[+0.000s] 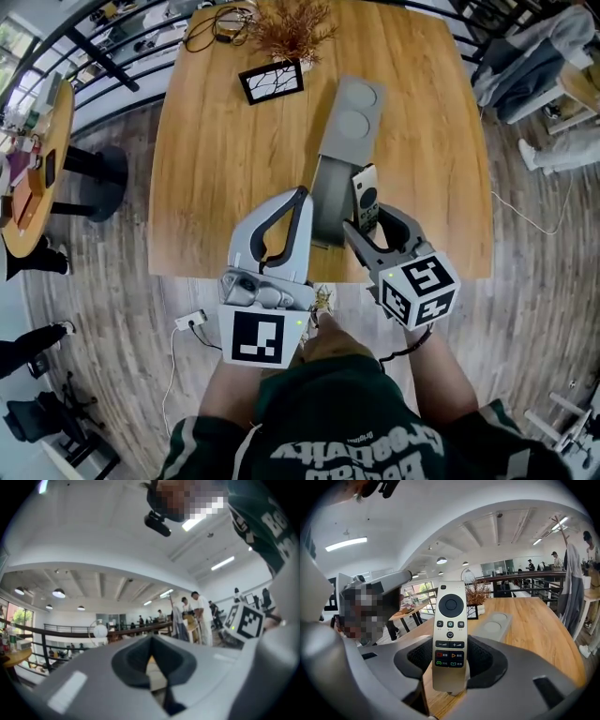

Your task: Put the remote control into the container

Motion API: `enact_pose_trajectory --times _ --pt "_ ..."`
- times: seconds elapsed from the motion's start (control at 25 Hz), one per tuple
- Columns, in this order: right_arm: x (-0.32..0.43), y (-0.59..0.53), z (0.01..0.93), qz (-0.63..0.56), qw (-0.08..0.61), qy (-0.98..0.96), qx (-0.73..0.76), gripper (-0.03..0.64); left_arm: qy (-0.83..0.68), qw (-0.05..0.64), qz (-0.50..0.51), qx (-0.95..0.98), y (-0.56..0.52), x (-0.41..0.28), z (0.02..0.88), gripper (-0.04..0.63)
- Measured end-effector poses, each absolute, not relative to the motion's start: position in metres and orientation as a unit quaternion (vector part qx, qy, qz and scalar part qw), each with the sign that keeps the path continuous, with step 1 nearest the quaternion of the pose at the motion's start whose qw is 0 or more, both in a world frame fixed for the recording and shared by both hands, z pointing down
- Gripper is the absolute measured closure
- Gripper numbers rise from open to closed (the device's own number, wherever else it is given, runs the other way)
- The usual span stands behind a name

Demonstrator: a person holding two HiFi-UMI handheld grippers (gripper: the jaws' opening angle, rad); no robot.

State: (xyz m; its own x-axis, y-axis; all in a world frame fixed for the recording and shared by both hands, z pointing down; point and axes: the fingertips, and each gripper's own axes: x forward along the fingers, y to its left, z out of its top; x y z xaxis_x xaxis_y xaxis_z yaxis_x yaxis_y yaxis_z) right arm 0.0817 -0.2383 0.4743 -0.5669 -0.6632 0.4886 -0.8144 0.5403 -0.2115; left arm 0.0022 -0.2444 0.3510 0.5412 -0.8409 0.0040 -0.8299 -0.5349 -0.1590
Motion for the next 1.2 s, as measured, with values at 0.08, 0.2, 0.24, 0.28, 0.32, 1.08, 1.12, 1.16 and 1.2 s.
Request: enact_pose_trajectory --times 0.08,0.2,0.24,0.28,0.32,1.08,1.12,1.16,1.2 --pt "0.082 -0.249 0.486 0.233 0.186 -0.848 0.438 0.403 0.477 0.068 -0.049 -0.875 -0.251 0.002 0.359 0.598" --pt "0.079 -0.264 0.503 0.258 0.2 -0.835 0.442 0.403 0.481 0.059 -0.054 -0.873 -0.261 0.001 0.369 0.597" --pt "0.077 -0.268 0.509 0.264 0.204 -0.833 0.442 0.403 0.482 0.058 -0.055 -0.872 -0.263 0.0 0.371 0.597" --pt "0.076 -0.271 0.514 0.27 0.207 -0.83 0.442 0.403 0.483 0.056 -0.055 -0.872 -0.266 0.0 0.373 0.597" --pt "0.075 -0.274 0.518 0.278 0.209 -0.827 0.443 0.403 0.484 0.054 -0.055 -0.872 -0.268 0.0 0.375 0.597" --pt "0.063 -0.288 0.609 0.368 0.261 -0.76 0.467 0.403 0.499 0.013 -0.068 -0.864 -0.284 -0.023 0.415 0.597" --pt "0.062 -0.288 0.612 0.375 0.262 -0.756 0.468 0.403 0.498 0.012 -0.069 -0.864 -0.284 -0.024 0.417 0.597" --pt "0.061 -0.289 0.615 0.383 0.263 -0.752 0.467 0.403 0.497 0.011 -0.07 -0.865 -0.283 -0.024 0.419 0.597" --pt "0.06 -0.289 0.618 0.388 0.266 -0.749 0.467 0.403 0.496 0.01 -0.069 -0.866 -0.283 -0.024 0.419 0.597"
